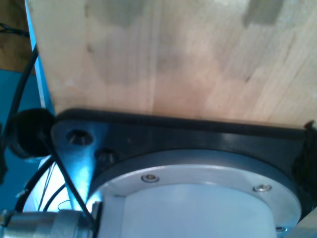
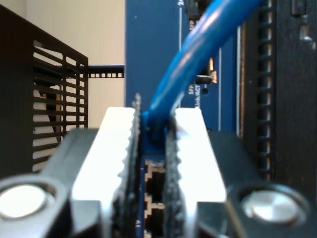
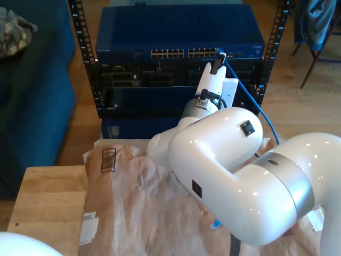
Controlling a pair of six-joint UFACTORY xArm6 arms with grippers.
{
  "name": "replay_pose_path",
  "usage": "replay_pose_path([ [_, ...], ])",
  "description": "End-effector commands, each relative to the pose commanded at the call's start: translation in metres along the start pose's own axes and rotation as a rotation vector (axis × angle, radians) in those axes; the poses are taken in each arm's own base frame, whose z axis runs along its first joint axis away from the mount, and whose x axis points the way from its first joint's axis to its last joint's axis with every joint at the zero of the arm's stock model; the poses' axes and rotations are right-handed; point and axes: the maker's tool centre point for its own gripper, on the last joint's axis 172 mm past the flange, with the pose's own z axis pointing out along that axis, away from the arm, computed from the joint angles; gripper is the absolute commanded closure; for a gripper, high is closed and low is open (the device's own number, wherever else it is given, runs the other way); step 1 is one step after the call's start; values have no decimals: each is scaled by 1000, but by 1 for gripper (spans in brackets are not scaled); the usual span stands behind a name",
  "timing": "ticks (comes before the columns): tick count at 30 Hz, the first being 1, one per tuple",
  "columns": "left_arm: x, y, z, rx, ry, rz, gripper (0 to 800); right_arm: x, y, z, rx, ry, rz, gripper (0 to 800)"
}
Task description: Grab the cable and plug it in
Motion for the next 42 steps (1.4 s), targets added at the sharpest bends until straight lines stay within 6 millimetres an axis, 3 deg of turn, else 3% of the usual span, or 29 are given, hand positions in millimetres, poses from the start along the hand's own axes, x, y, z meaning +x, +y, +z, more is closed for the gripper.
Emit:
replay_pose_path([
  [12,0,0,0,0,0,0,0,-10,-4,5,6,-8,26,800],
  [17,0,0,0,0,0,0,0,-12,3,7,-8,-14,25,800],
  [18,0,0,0,0,0,0,0,-12,3,7,-8,-14,25,789],
  [22,0,0,0,0,0,0,0,-9,5,6,-13,-13,17,611],
  [26,0,0,0,0,0,0,0,-25,1,-10,-17,-49,12,566],
  [32,0,0,0,0,0,0,0,-13,-20,-26,-32,-63,-6,521],
  [35,0,0,0,0,0,0,0,2,-32,-36,-42,-69,-27,497],
  [42,0,0,0,0,0,0,0,34,-26,-57,-156,-174,-130,398],
])
